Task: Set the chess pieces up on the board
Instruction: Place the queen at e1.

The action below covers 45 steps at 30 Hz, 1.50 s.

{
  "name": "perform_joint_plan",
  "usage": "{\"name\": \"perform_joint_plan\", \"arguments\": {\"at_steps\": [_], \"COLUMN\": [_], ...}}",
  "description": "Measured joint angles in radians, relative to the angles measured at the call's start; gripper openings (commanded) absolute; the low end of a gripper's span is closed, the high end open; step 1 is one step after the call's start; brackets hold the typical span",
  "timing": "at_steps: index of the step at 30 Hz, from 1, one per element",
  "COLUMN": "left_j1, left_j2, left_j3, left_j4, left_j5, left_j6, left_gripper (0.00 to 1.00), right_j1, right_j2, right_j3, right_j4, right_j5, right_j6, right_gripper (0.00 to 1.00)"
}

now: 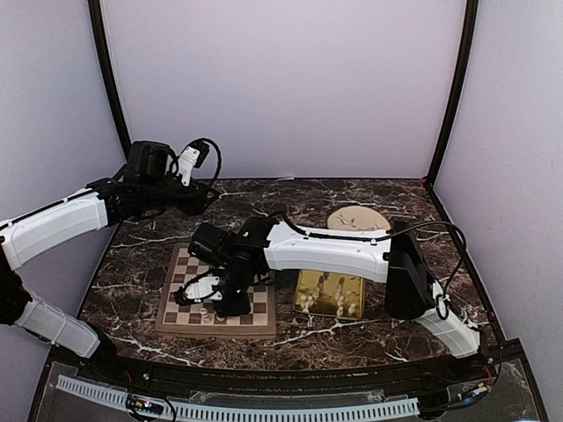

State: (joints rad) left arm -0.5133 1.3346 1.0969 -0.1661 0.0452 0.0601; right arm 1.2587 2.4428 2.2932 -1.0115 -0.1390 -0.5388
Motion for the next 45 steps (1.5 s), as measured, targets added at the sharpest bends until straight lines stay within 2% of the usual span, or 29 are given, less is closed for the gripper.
{"name": "perform_joint_plan", "arguments": {"at_steps": [10,20,25,32,45], "left_j1": [0.0,0.0,0.0,0.0,0.0], "left_j2": [0.0,0.0,0.0,0.0,0.0], "left_j3": [0.0,0.0,0.0,0.0,0.0], "left_j4": [0.0,0.0,0.0,0.0,-0.001], "left_j5": [0.002,0.004,0.005,0.007,0.016], "left_j6": [0.0,0.0,0.0,0.0,0.0], "left_gripper": [0.55,0.55,0.55,0.55,0.55], "right_j1": [0.0,0.0,0.0,0.0,0.0], "right_j2": [0.002,0.015,0.022,0.023,0.057], "right_j3": [0.001,0.001,0.001,0.001,0.026], "right_j4": [0.0,0.001,0.001,0.001,0.001], "right_j5": [-0.003,-0.003,-0.002,-0.002,-0.003], "right_j6": [0.002,0.013,0.016,0.017,0.019], "right_gripper": [0.15,0.29,0.29,0.23,0.21]}}
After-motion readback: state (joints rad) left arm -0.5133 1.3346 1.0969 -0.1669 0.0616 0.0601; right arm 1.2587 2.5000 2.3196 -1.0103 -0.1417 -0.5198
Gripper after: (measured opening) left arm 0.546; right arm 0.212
